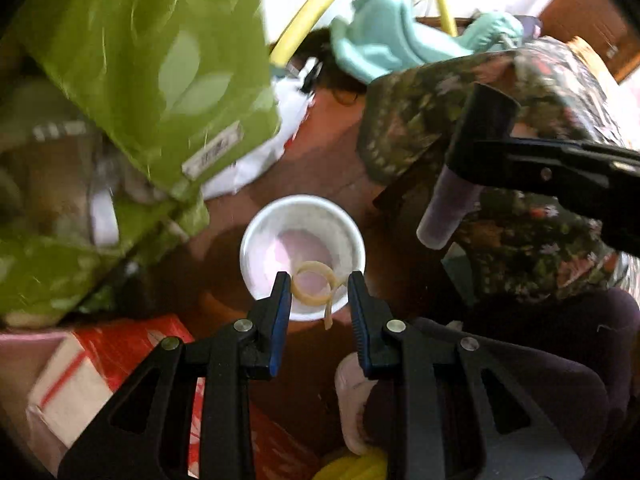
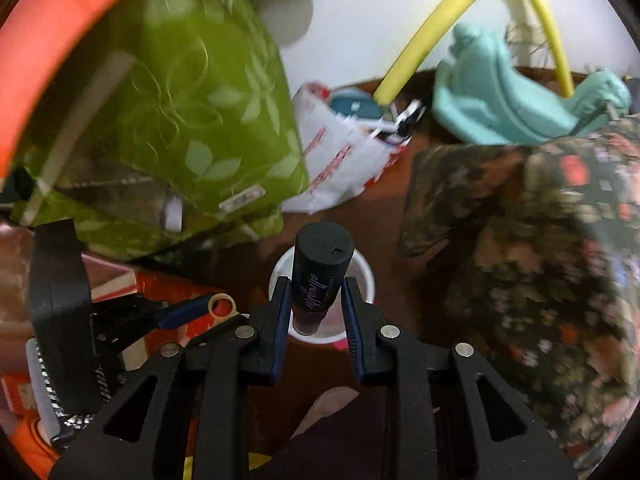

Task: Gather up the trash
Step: 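Carry both items over the white bin and open both tools to drop them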

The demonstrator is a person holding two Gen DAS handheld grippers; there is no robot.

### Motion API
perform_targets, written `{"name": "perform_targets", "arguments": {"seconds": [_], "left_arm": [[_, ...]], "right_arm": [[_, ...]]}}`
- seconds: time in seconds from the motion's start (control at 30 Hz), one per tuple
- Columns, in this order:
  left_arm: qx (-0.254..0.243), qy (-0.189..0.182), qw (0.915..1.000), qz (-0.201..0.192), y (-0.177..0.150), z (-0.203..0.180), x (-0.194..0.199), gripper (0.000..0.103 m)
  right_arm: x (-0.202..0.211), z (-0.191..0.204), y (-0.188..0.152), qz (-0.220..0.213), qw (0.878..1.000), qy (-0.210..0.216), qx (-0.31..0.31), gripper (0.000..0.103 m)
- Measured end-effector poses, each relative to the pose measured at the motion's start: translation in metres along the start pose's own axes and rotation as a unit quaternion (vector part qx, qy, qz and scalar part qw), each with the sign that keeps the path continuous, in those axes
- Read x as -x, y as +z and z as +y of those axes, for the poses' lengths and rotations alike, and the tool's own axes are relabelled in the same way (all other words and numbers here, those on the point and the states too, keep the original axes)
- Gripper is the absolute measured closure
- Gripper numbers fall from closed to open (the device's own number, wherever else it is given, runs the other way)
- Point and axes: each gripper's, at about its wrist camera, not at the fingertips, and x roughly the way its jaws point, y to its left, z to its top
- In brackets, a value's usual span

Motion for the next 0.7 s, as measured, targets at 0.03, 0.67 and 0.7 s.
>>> {"name": "perform_targets", "arguments": {"seconds": [0.03, 0.67, 0.7], "left_arm": [[0.008, -0.002, 0.9999, 0.007, 0.000, 0.004, -0.006, 0.075], [0.055, -0.017, 0.9981, 0.022, 0.008, 0.020, -0.022, 0.061], [0.054, -0.018, 0.9982, 0.021, 0.009, 0.019, -0.021, 0.061]], "right_arm": [[-0.008, 0.000, 0.002, 0.010, 1.000, 0.004, 0.000, 0.080], [-0.024, -0.010, 0.014, 0.043, 0.999, 0.028, -0.018, 0.064], [-0.018, -0.010, 0.013, 0.038, 0.999, 0.024, -0.017, 0.064]]}}
